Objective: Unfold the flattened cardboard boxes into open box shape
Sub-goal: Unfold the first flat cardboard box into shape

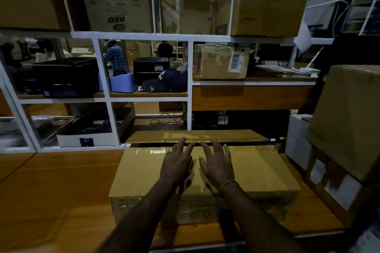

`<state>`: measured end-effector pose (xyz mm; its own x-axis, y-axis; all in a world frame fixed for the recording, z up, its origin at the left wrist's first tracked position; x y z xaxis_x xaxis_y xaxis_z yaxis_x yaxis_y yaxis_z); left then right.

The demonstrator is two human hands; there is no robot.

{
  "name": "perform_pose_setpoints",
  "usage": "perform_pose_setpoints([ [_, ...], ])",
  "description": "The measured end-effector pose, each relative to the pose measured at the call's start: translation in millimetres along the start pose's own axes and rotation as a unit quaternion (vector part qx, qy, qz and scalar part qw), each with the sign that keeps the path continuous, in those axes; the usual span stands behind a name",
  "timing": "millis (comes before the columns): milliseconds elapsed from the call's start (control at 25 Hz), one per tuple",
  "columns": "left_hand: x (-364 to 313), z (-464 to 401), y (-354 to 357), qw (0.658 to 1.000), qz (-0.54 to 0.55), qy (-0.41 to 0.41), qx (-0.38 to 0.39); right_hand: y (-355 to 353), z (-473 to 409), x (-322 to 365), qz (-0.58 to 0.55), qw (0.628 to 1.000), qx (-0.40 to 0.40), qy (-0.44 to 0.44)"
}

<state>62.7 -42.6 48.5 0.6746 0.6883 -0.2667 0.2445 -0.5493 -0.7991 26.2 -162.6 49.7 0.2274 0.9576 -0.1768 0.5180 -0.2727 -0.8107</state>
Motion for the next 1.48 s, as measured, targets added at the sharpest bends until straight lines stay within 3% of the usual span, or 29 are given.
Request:
perform_pose_setpoints([
  [200,21.8,-0.8,14.9,1.0,-0.002,0.0,0.01,36.6,2.3,4.2,0.007,0.997,0.082,0.003],
  [400,46.9,-17.0,40.8,0.998,0.004,-0.015,0.069,68.7,-9.9,7.7,0.006,0.985,0.17,-0.006],
  [680,76.9,-39.1,64.0,0.994,0.018,-0.032,0.103,91.3,-32.9,2.8,0.009,0.975,0.222,0.023],
  [800,72.0,-49.8,52.9,0.996,0.027,-0.018,0.077,89.4,-37.4,2.7,0.012,0.974,0.224,0.024],
  [1080,38.9,-59.9,-5.3,0.999,0.017,0.041,-0.015,25.6,-53.7,-17.3,-0.012,0.996,0.085,0.027],
  [1240,9.3,-51.0,-41.7,0.999,0.019,0.014,-0.026,-22.1,-46.3,-30.9,-0.012,1.0,0.019,0.022],
  [1480,-58.3,-1.0,-106.2,0.996,0.07,-0.041,-0.038,-114.3,9.3,-52.4,-0.07,0.976,-0.203,0.025],
])
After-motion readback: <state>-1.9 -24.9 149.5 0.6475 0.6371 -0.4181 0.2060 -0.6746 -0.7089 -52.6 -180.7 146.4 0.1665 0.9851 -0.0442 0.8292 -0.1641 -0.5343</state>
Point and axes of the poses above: each hand's wrist, its own z-axis away from the middle knuckle, its own y-axis out of the palm, x = y × z, the point moved 9 cm from there along -z, towards the middle knuckle, and after that the axes turned 15 degrees about z, right-handed, at the moved point
